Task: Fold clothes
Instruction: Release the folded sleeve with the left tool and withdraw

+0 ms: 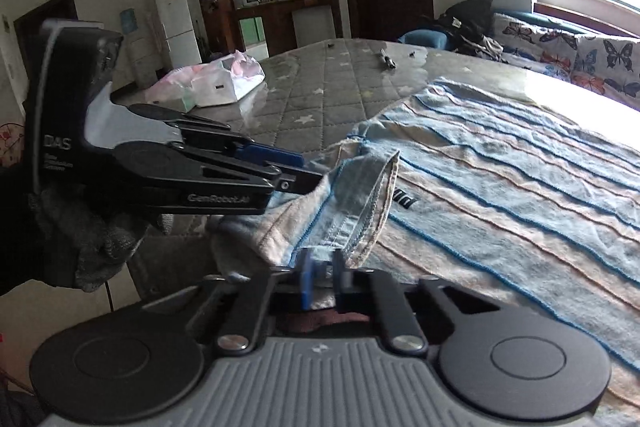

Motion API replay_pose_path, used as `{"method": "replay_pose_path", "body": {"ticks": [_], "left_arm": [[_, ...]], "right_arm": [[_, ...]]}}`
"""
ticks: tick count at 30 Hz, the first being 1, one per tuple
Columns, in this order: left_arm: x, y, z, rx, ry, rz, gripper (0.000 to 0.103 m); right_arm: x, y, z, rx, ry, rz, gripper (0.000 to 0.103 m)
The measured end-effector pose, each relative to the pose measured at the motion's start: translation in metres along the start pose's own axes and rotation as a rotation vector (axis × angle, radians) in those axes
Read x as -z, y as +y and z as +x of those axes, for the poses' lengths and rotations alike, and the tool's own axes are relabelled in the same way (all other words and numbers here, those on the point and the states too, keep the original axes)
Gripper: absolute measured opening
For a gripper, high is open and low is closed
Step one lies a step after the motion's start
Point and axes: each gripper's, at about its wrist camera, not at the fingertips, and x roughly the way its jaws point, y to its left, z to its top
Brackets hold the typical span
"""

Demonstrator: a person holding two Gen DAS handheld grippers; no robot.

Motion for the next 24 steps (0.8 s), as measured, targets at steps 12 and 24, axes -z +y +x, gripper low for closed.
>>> {"method": "replay_pose_path", "body": {"ticks": [12,24], "left_arm": [[-0.011,-0.018,0.001,0.034,-0.021,0.037,0.037],[0.012,-0.052,-0.009,0.114,-0.001,0.125,0.075]], "right_arm": [[0.011,-0.006,-0.023,0.068,-0.017,-0.018,0.029],[0.025,-0.047,-0.057,0.236,-0.078,0.152,0.075]]}}
